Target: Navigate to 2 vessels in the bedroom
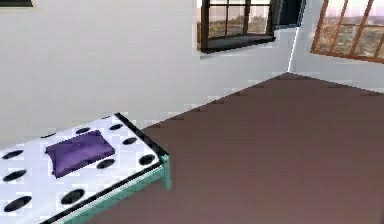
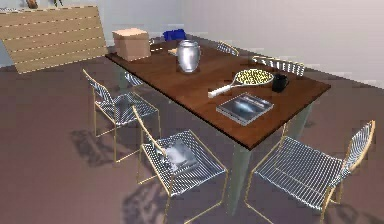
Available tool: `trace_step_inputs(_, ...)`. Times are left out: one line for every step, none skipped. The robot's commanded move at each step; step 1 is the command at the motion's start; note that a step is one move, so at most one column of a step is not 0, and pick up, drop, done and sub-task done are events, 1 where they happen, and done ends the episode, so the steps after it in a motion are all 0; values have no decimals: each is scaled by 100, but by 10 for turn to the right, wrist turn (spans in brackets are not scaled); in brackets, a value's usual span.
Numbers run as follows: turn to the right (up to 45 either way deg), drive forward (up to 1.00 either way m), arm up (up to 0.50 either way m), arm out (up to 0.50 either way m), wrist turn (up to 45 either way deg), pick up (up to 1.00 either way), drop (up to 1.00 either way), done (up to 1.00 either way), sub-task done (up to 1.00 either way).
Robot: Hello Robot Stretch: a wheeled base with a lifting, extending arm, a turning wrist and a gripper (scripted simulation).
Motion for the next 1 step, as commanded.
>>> trace_step_inputs(0, 60, 0, 0, 0, 0, 0, 0, 0)
